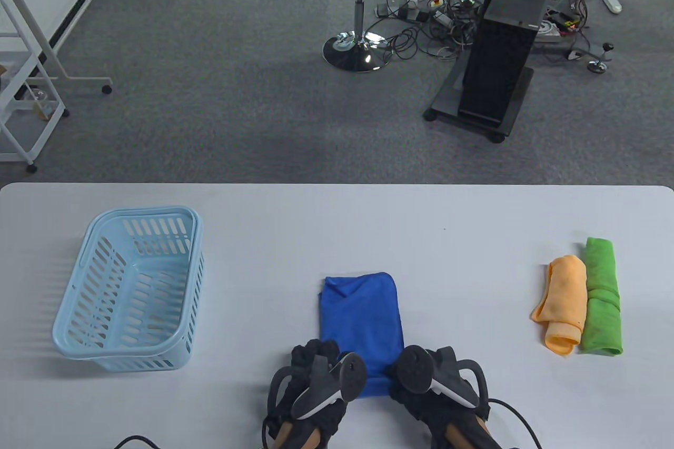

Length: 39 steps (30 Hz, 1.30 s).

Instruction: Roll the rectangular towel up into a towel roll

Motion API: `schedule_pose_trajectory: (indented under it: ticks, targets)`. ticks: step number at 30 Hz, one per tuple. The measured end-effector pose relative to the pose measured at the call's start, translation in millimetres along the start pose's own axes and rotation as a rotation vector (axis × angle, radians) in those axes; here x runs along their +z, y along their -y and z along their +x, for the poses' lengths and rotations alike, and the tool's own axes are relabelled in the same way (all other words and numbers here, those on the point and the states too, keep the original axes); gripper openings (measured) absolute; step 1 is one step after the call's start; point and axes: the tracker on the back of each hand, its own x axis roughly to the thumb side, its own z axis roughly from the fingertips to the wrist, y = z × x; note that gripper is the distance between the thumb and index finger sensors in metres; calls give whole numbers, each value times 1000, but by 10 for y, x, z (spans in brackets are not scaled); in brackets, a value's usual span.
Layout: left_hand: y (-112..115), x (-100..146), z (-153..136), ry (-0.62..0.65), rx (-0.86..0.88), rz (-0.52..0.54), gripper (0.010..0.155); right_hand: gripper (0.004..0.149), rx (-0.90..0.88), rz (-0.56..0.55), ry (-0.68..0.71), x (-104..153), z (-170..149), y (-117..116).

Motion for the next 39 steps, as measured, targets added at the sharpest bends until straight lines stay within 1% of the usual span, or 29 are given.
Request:
schedule_pose_trajectory:
  ticks: [2, 3, 4, 6, 9, 11, 14, 17, 19, 21, 23, 24, 26, 28, 32, 33, 35, 37, 39]
  targets:
    - [1, 21, 56, 43, -36, 15, 42, 57, -23, 8, -14, -4, -17, -2]
    - [20, 23, 81, 72, -55, -23, 42, 57, -41, 18, -19, -7, -28, -5]
    - [45, 30, 100, 89, -71, -72, 43, 57, -53, 23, -23, -7, -36, -4]
    - [45, 36, 95, 92, -85, -74, 47, 57, -53, 26, -22, -9, -42, -4]
    - [29, 34, 58, 97, -26, -86, 53, 57, -56, 29, -23, -8, -39, 1]
    - [39, 22, 48, 94, -15, -96, 57, 57, -58, 33, -23, -9, -43, 3]
    - [49, 5, 46, 48, -49, -122, 61, 57, -63, 35, -22, -6, -47, 5]
    - [56, -16, 73, 63, -70, -129, 67, 57, -83, 34, -32, 2, -57, -1]
    - [78, -20, 82, 57, -128, -172, 71, 57, -90, 33, -35, 2, -60, -2]
    - [113, -31, 80, 45, -146, -188, 72, 57, -88, 32, -34, 3, -60, -1]
    - [115, -40, 77, 37, -128, -157, 67, 56, -91, 33, -36, 1, -63, 1]
    - [113, -41, 81, 24, -143, -136, 63, 56, -91, 34, -36, 2, -63, 2]
    - [113, -39, 105, 22, -192, -125, 59, 56, -90, 32, -38, 2, -60, 1]
    - [108, -36, 133, 25, -186, -80, 56, 56, -90, 26, -39, 3, -61, -1]
    - [106, -38, 133, 27, -194, -72, 54, 55, -110, 28, -32, 13, -70, 3]
    - [91, -34, 126, 13, -199, -65, 54, 54, -103, 13, -21, 24, -65, 11]
    - [58, -35, 111, 17, -164, -55, 54, 53, -77, 9, 6, 31, -49, 22]
    - [40, -34, 109, 14, -151, -57, 53, 53, -55, 25, 1, 41, -44, 34]
    - [34, -35, 109, 14, -154, -35, 53, 52, -55, 7, -8, 47, -42, 31]
